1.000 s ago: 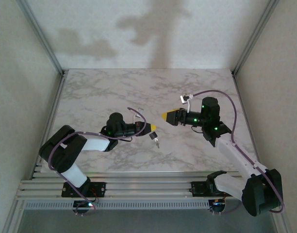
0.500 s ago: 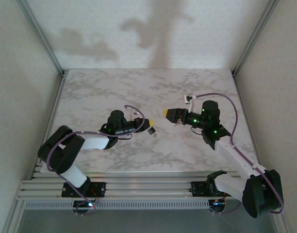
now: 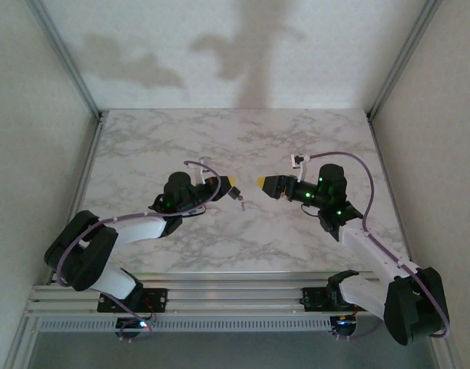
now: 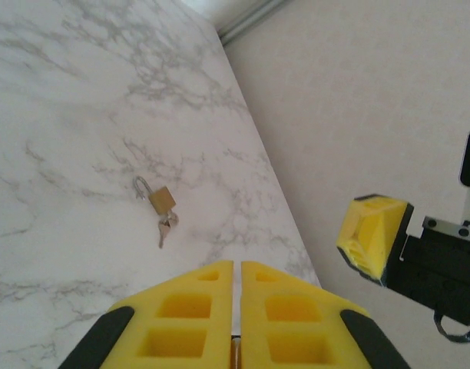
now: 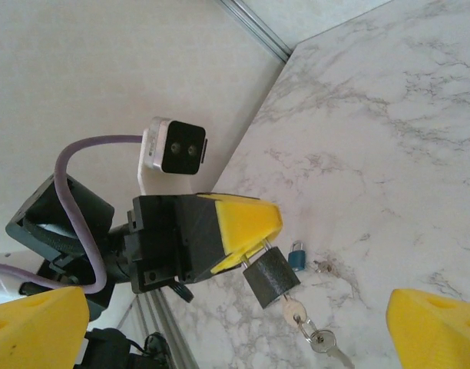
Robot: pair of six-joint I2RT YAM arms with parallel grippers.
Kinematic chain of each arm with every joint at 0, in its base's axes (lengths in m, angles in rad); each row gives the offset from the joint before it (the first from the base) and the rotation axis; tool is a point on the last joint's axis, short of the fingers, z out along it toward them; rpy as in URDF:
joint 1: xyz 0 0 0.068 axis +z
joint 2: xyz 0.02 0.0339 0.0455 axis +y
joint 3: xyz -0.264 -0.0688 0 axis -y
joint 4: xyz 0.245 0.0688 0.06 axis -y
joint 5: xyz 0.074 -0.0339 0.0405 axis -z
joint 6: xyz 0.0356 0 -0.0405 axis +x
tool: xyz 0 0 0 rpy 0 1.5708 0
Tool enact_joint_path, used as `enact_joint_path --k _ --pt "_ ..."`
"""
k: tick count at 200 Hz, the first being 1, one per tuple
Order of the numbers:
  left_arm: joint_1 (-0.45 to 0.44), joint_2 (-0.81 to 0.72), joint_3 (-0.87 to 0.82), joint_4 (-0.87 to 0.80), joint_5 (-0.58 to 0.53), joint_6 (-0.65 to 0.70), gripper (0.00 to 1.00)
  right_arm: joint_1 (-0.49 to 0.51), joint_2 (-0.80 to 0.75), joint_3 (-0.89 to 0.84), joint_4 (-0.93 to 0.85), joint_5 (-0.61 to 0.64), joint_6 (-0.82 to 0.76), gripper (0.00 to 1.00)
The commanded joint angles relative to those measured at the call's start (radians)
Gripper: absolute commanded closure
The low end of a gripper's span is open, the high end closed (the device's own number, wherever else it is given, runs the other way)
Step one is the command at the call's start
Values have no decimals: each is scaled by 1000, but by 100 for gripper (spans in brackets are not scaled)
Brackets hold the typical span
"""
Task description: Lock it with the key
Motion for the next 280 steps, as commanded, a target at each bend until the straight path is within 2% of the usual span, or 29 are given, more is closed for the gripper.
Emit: enact_joint_path --k 1,14,83,150,240,280 --pt "9 -30 4 55 -30 18 100 10 -24 -13 43 9 -1 1" --pt "11 -34 2 59 -49 7 100 11 -24 -15 44 7 -2 1" --pt "25 -17 -6 160 4 -93 100 21 -6 -29 61 12 -2 1" --pt "47 97 -28 418 90 -316 100 27 55 -29 91 -6 26 8" --pt "60 152 -33 527 128 -342 100 28 103 -50 137 29 39 16" --pt "64 218 -42 653 154 -405 100 29 122 -53 159 32 44 19"
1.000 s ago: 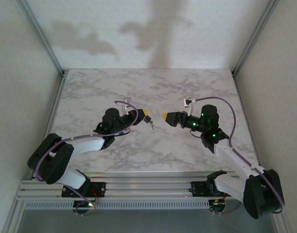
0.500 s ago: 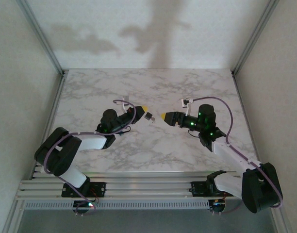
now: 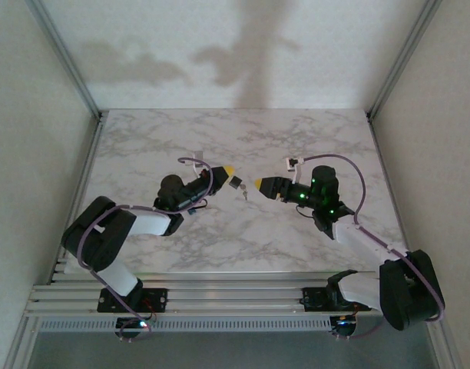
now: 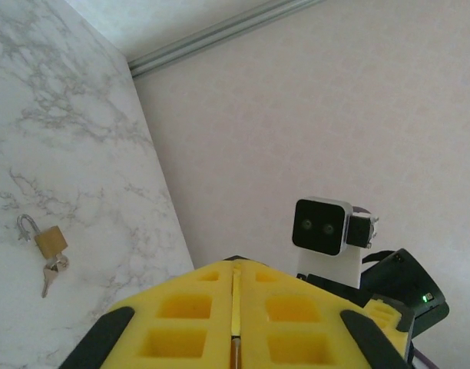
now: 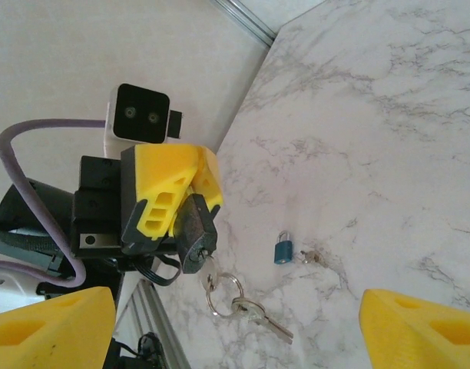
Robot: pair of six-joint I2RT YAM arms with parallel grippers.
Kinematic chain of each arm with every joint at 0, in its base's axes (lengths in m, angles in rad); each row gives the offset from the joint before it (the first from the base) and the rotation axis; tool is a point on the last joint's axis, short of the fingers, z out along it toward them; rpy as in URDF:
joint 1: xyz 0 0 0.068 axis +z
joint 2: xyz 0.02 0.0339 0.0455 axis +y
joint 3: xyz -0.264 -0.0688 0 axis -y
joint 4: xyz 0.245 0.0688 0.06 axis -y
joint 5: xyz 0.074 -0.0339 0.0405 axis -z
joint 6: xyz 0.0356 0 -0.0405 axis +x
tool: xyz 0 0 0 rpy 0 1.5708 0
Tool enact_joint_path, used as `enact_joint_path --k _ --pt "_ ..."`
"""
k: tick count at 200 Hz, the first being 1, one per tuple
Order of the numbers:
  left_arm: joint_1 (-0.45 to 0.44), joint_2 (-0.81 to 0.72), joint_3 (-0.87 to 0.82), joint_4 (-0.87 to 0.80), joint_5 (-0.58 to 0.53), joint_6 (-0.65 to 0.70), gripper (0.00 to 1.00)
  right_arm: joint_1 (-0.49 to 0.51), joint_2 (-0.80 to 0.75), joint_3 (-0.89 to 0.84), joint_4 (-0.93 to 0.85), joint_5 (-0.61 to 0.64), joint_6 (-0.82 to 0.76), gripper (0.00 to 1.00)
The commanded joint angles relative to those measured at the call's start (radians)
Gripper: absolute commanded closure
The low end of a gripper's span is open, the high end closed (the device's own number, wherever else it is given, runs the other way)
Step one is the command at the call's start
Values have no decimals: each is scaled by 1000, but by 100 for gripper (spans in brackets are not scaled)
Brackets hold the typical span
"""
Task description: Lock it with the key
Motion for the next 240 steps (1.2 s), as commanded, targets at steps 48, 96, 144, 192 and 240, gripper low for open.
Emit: enact_joint_path --k 48,96,144,192,240 --pt "20 101 -15 247 57 -93 100 8 52 -14 72 10 21 24" --pt "45 152 -44 340 62 -130 100 10 124 -15 120 14 42 30" --pt "53 210 -41 406 85 -201 100 16 197 -8 201 -17 84 42" --pt "53 219 -51 387 79 -190 100 41 217 -1 209 -9 77 48" --pt "52 280 -40 448 85 -237 100 69 263 16 227 -15 87 54"
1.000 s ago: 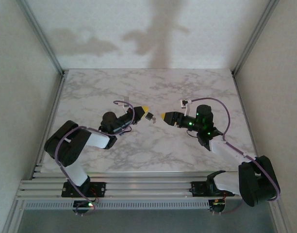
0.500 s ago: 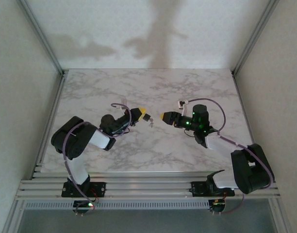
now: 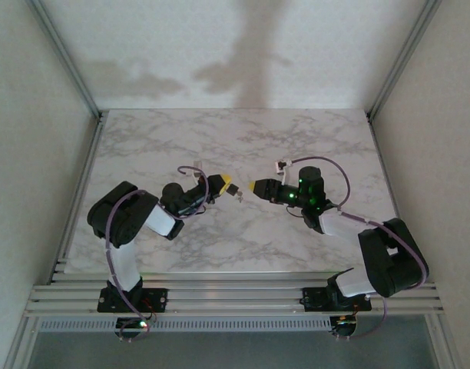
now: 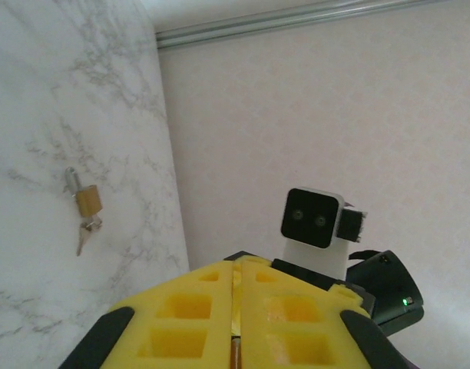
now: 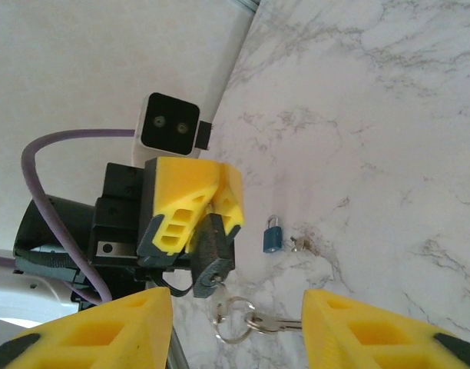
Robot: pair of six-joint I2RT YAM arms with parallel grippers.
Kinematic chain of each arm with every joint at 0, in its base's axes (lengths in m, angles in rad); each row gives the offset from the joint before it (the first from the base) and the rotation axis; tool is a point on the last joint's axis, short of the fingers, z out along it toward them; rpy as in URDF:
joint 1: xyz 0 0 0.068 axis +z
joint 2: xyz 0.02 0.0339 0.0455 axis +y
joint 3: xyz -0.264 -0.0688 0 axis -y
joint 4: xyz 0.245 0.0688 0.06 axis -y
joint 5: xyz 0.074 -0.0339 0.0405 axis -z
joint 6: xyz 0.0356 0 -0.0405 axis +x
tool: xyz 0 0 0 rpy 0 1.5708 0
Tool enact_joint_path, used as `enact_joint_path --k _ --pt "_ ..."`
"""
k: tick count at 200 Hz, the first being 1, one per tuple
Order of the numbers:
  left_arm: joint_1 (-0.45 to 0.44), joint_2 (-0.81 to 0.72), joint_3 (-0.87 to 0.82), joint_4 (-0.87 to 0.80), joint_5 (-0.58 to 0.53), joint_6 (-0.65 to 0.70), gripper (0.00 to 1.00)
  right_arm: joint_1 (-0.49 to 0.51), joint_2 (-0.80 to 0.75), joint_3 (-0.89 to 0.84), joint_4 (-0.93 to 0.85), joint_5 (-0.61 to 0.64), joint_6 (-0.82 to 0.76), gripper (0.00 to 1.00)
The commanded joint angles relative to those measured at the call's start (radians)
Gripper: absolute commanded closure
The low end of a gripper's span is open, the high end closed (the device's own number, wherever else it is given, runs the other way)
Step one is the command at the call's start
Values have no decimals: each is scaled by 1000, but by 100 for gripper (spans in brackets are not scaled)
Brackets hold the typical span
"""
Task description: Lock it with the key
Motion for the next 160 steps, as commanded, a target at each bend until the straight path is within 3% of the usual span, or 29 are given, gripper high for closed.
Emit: enact_joint_path --k 1,160 --pt "5 27 6 188 26 -41 100 21 27 21 38 -11 7 54" --pt "8 45 -3 230 23 -57 100 54 138 73 58 -64 55 62"
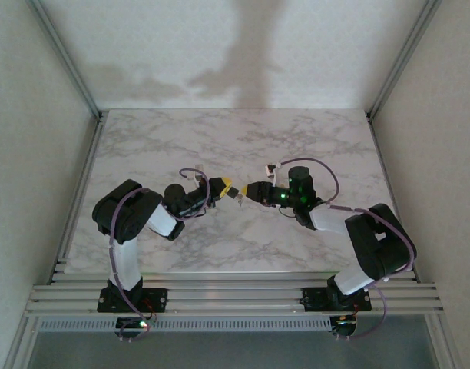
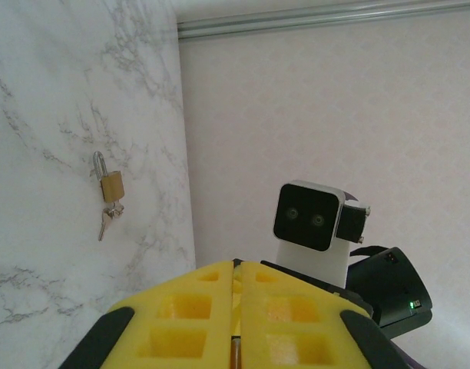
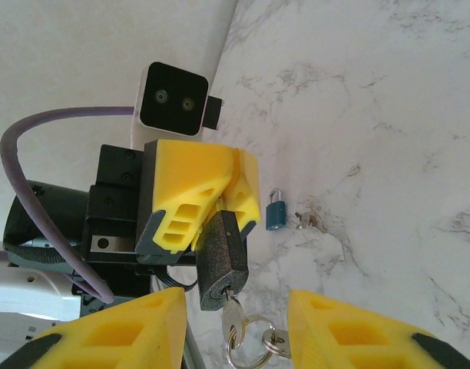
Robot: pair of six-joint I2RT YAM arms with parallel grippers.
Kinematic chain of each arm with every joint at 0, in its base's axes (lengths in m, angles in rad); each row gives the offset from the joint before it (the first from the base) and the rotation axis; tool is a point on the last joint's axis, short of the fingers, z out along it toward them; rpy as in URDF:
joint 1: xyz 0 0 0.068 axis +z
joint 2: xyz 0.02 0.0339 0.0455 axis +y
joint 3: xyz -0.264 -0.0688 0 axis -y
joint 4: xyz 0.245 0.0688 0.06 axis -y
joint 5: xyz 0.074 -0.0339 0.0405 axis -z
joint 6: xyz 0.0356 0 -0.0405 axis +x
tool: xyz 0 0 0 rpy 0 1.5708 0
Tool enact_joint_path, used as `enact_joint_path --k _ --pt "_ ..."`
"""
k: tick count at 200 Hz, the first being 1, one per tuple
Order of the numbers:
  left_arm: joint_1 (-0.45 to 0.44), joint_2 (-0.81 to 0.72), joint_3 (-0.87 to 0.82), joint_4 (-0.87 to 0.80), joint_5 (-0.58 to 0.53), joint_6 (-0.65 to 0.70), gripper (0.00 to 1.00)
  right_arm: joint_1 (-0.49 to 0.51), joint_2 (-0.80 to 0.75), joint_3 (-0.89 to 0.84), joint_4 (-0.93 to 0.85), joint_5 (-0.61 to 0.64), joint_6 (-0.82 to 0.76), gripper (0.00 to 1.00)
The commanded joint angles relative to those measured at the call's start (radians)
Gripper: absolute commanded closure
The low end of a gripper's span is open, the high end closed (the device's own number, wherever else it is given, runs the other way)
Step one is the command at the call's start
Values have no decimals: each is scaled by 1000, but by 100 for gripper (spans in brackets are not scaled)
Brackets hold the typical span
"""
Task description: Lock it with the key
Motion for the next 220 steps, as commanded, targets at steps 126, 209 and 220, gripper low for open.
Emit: enact_joint_path --k 126,209,220 --pt "26 34 -13 305 16 -79 100 11 69 80 -33 -87 20 68" --pt "28 -3 -35 306 1 -41 100 12 105 146 -207 -82 -33 66" --pt "28 -9 -38 305 0 -35 100 12 110 150 -206 -93 -30 66"
